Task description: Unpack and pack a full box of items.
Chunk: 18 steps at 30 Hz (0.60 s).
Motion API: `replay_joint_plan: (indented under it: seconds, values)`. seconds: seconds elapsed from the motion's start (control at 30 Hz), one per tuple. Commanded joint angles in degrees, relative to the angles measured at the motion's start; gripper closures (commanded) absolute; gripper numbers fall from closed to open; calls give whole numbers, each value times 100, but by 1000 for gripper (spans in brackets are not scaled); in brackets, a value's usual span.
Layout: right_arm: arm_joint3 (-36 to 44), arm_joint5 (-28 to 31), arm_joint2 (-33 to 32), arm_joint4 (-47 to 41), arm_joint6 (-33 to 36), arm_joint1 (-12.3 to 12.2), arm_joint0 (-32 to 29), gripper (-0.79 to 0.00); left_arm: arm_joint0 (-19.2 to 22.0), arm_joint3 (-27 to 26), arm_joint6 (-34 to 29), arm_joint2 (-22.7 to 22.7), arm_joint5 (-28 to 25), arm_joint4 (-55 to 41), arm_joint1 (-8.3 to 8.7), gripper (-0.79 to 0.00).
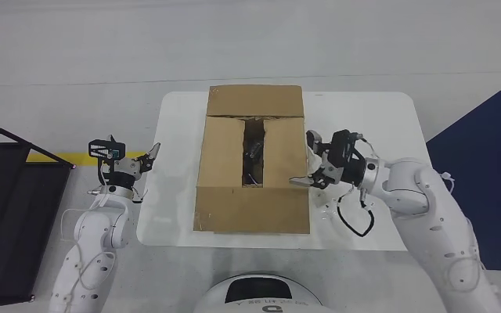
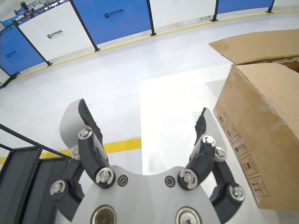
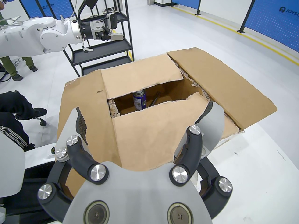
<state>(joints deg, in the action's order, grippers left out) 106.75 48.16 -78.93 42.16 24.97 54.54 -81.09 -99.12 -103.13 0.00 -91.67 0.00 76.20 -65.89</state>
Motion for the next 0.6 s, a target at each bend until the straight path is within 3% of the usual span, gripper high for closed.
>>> replay_joint_plan:
  seconds: [0.0,0.1,0.3,0.43,0.57]
  values:
    - [-3,-10,19,28,35,0,-5,-785,0,0,0,0,0,0,0,-785]
    - [271,-284,500,546,607,34,252,-785,0,0,0,0,0,0,0,-785]
    - [296,-827,1969,1506,1393,283,1480,-785,0,0,0,0,0,0,0,-785]
    - [-79,-1275,2852,2036,1779,517,2237,-785,0,0,0,0,0,0,0,-785]
    - [-494,-1709,3321,2228,1905,699,2646,-785,0,0,0,0,0,0,0,-785]
